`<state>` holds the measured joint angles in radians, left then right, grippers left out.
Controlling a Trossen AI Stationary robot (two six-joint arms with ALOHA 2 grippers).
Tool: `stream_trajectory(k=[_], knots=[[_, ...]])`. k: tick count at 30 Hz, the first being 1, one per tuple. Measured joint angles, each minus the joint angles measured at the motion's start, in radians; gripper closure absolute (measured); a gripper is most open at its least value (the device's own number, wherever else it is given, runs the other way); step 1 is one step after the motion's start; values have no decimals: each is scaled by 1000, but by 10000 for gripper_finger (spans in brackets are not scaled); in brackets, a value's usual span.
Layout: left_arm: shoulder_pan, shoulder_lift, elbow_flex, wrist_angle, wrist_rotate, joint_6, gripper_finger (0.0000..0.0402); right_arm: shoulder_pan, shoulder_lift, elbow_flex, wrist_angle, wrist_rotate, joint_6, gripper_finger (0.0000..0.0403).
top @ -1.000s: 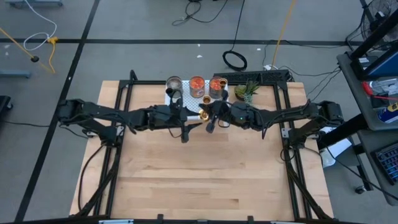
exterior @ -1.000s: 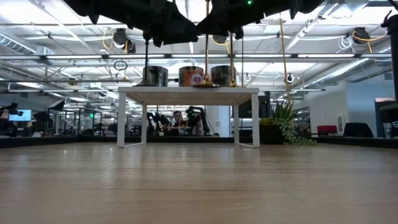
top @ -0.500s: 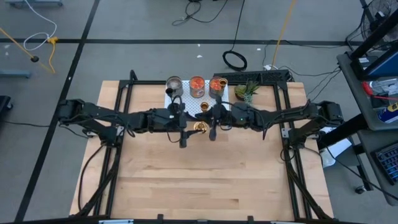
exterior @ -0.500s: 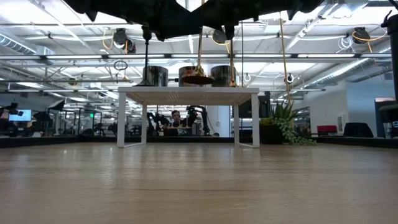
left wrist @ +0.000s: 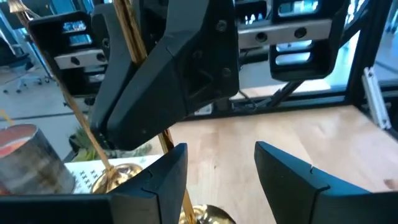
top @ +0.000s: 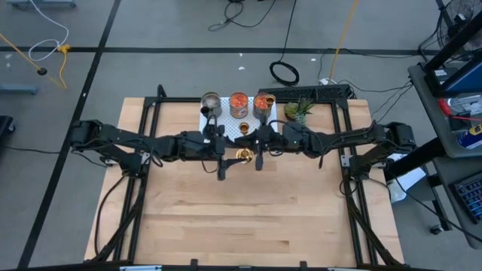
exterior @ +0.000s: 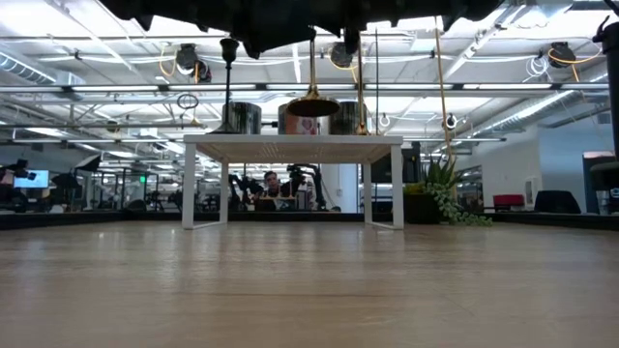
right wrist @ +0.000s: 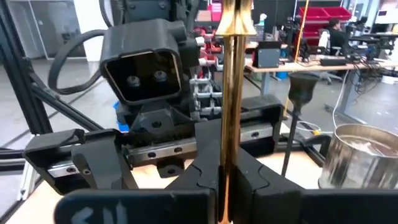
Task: Pick & Place candle stick holders
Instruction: Put the gold candle holder on the shelf aligned with the other candle holders
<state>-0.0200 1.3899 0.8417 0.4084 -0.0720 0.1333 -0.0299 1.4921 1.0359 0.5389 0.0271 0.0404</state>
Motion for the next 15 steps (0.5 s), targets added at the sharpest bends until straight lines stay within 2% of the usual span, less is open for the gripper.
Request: stream_trajectory(k=[6, 15], knots=[[1, -1, 0, 34, 22, -15, 206, 1, 0, 0, 0, -6, 6, 397], [1, -1, 0, -19, 22, -48, 206, 1, 0, 0, -30, -5, 19, 397]])
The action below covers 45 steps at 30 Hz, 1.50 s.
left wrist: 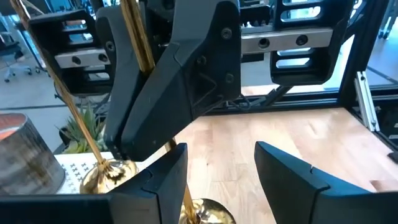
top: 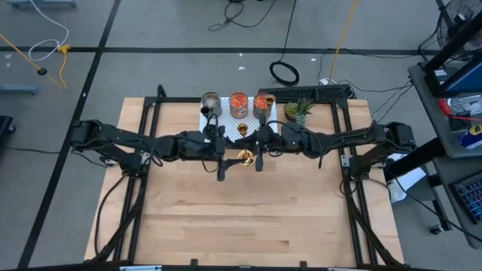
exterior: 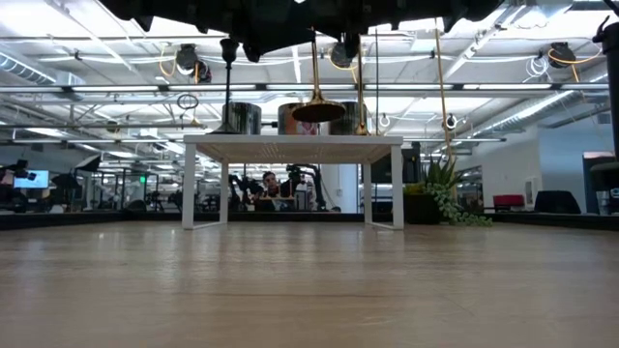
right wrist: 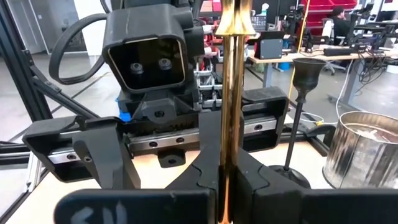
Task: Pick & Place candle stick holders
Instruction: Put the gold candle holder on the shelf aligned with the other candle holders
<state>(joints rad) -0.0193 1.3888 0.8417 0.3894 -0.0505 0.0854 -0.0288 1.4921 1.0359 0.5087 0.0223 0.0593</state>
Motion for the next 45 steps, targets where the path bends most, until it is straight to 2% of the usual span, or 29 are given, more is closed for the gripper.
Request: stream_trajectory(k=[15, 24, 29, 33, 36, 43, 45], knots=[[0, 0, 0, -39, -37, -122, 206, 0, 0, 0, -19, 6, 3, 397], [-8, 0, 0, -33, -174, -142, 206, -2, 0, 0, -17, -26, 8, 397], [-1, 0, 0, 63, -117, -126, 206, -2, 0, 0, 2, -30, 6, 397], [-1, 2, 0, 88, -110, -95, 209, -2, -2, 0, 8, -53, 5, 397], [-1, 2, 0, 90, -111, -91, 236, -3, -2, 0, 24, -94, 4, 397], [-2, 0, 1, 75, -99, -91, 370, -3, -1, 0, 44, -98, -25, 397], [-2, 0, 1, 75, -98, -91, 387, -3, -1, 0, 43, -98, -28, 396]])
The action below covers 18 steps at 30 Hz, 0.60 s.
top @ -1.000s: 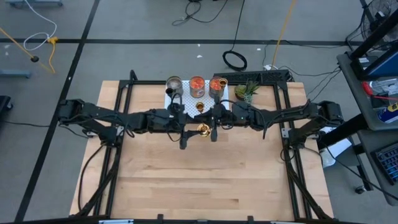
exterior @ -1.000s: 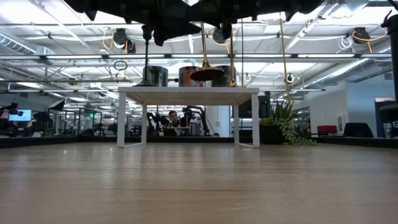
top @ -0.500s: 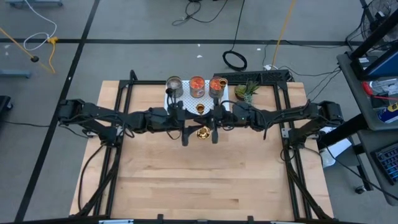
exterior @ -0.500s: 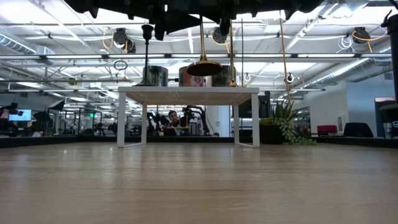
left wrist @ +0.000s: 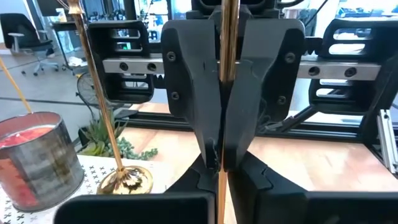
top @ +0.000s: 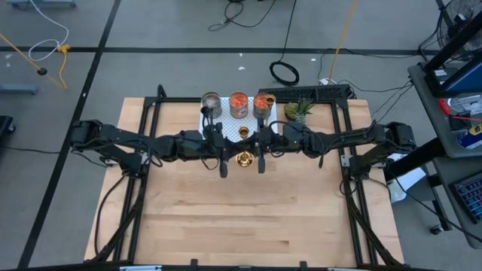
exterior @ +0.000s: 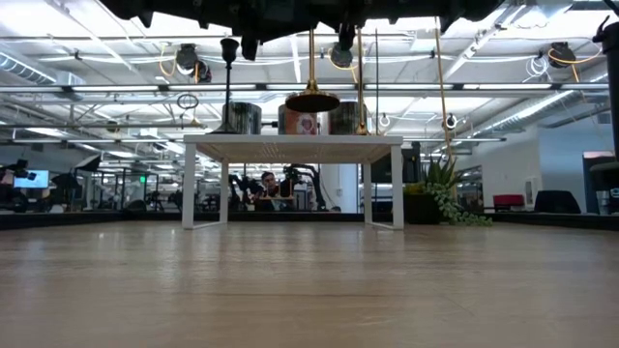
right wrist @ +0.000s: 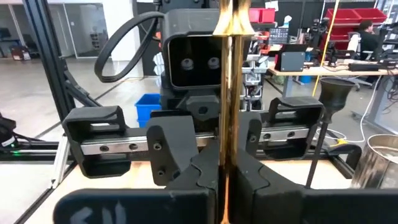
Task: Pick & Place candle stick holders
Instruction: Put the gold candle holder on the shelf aligned with the other candle holders
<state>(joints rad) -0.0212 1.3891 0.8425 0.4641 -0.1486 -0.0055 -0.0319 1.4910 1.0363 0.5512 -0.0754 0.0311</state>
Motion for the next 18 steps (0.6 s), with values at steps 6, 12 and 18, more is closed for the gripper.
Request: stream_trajectory(k=[6, 12, 18], knots=[[0, 0, 0, -5, -5, -10, 372, 0, 0, 0, -6, -3, -1, 374], [1, 0, 0, -7, -10, -28, 387, 0, 0, 0, -12, -7, -21, 321], [1, 0, 0, -21, -17, -49, 388, 1, -1, 0, -42, -9, -17, 255]])
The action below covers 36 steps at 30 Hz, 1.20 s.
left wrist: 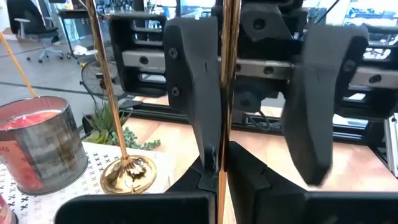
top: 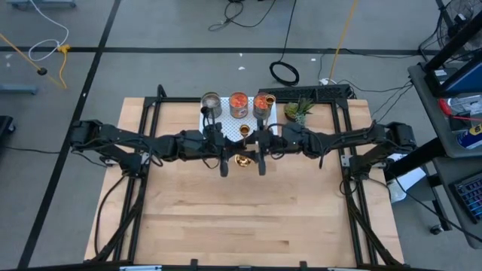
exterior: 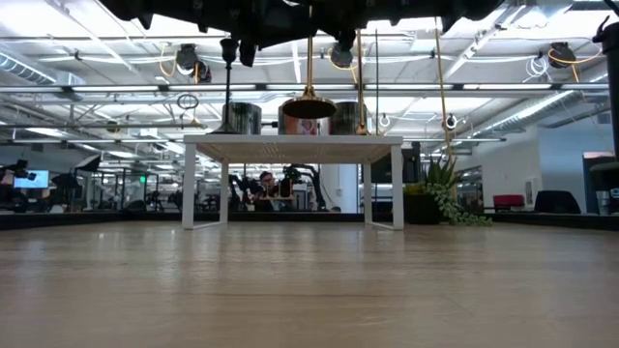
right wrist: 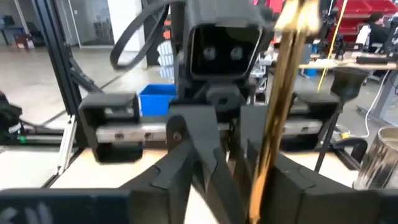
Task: Pick & Place candle stick holders
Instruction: Put the gold candle holder on the shelf aligned with the other candle holders
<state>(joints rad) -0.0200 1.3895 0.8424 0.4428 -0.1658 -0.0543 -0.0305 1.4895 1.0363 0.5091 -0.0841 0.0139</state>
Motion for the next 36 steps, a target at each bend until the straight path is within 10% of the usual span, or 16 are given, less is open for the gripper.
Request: stream_trajectory(k=[11, 17, 36], knots=[[-2, 0, -1, 2, -8, -4, 388, 0, -123, 0, -257, 138, -35, 202], [8, 0, -1, 40, -174, 35, 388, 20, -180, -5, -419, 135, 12, 208], [102, 50, -1, 60, -241, -7, 388, 46, -188, -140, -149, 135, 16, 222]])
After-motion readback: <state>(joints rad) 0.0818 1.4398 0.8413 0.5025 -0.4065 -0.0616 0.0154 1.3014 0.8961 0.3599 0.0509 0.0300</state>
